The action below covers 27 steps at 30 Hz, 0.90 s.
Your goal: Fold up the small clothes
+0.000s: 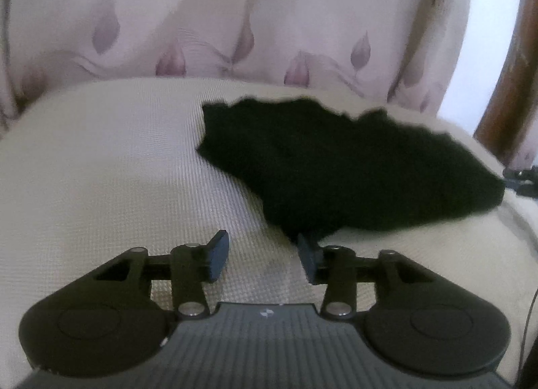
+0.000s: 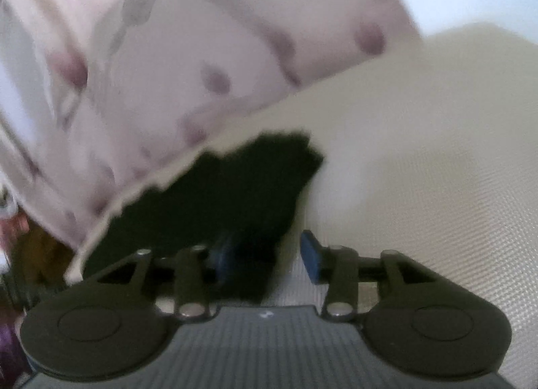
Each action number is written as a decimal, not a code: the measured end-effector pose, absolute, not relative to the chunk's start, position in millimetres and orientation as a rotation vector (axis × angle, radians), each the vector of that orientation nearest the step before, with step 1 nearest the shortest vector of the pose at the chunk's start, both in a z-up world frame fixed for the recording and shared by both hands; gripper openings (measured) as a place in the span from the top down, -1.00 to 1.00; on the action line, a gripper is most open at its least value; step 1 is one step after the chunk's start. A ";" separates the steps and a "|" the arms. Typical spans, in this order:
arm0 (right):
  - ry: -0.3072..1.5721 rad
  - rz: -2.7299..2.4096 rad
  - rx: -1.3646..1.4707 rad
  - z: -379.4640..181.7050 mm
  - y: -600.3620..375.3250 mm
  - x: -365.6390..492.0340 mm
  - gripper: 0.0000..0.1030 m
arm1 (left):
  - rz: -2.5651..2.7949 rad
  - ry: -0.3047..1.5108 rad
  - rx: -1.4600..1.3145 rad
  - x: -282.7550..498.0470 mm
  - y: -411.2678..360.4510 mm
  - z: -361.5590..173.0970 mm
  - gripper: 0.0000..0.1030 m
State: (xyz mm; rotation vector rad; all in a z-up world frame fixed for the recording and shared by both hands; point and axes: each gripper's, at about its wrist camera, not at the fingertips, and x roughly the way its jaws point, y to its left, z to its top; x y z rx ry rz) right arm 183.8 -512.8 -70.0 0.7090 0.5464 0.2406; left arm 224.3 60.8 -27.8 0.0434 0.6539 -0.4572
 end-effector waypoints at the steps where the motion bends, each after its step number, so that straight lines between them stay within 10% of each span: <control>1: 0.524 0.237 0.751 -72.1 -517.3 181.9 0.15 | -0.447 0.632 0.019 221.6 61.0 -22.4 -0.22; 5: 0.440 0.210 0.704 -64.6 -504.5 186.1 0.15 | -0.451 0.512 -0.065 213.9 51.8 -8.4 -0.56; 15: 0.565 0.152 0.506 -66.7 -458.5 233.4 0.21 | -0.398 0.646 -0.115 254.0 33.0 -42.4 -0.49; 20: 0.409 0.155 0.523 -29.3 -460.1 216.2 0.20 | -0.404 0.564 -0.265 248.7 56.1 -28.7 -0.97; 27: 0.467 0.168 0.378 -22.7 -402.4 267.3 0.20 | -0.400 0.611 -0.220 275.6 47.4 -25.3 -1.00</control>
